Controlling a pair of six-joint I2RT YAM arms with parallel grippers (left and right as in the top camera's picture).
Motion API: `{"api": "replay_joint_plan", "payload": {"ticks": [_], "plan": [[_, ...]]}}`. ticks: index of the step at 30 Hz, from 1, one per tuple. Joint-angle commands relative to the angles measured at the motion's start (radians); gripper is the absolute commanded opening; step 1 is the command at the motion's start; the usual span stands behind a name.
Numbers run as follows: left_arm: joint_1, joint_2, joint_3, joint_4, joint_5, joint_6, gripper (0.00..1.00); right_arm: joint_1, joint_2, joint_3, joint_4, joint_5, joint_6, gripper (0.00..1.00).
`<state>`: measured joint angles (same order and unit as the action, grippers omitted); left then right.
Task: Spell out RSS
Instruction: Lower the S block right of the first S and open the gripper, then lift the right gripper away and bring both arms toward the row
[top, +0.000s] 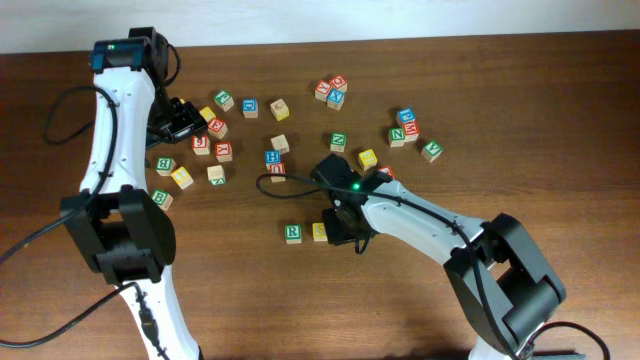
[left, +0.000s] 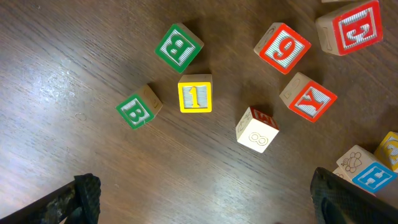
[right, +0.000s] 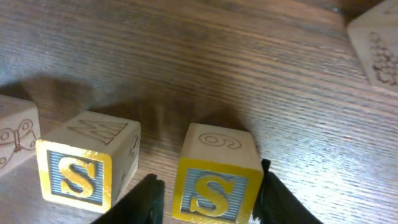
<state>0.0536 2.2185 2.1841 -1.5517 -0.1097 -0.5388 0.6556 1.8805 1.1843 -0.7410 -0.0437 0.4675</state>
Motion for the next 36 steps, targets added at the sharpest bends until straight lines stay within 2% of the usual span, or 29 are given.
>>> {"api": "replay_joint_plan", "payload": {"ticks": [1, 16, 20, 24, 30, 31, 32, 33, 36], "plan": [[0.002, -0.024, 0.002, -0.001, -0.011, -0.006, 0.99, 0.005, 0.007, -0.009, -0.002, -0.011, 0.001, 0.43], [0.002, -0.024, 0.002, -0.001, -0.011, -0.006, 0.99, 0.003, 0.005, 0.1, -0.087, 0.008, -0.018, 0.43], [0.002, -0.023, 0.002, -0.001, -0.011, -0.006, 0.99, 0.003, 0.004, 0.197, -0.204, 0.108, -0.018, 0.43], [0.002, -0.023, 0.002, -0.001, -0.011, -0.006, 0.99, -0.011, -0.007, 0.313, -0.307, 0.105, -0.049, 0.43], [0.002, -0.023, 0.002, -0.001, -0.011, -0.006, 0.99, -0.137, -0.056, 0.529, -0.518, 0.109, -0.105, 0.45], [0.002, -0.023, 0.002, -0.001, -0.011, -0.006, 0.99, -0.179, -0.07, 0.555, -0.547, 0.109, -0.124, 0.61], [0.002, -0.024, 0.002, -0.001, -0.011, -0.006, 0.99, -0.215, -0.082, 0.571, -0.567, 0.108, -0.142, 0.85], [0.002, -0.023, 0.002, -0.001, -0.011, -0.006, 0.99, -0.265, -0.102, 0.58, -0.593, 0.108, -0.161, 0.98], [0.002, -0.023, 0.002, -0.001, -0.011, -0.006, 0.99, -0.392, -0.133, 0.58, -0.695, 0.071, -0.259, 0.98]]}}
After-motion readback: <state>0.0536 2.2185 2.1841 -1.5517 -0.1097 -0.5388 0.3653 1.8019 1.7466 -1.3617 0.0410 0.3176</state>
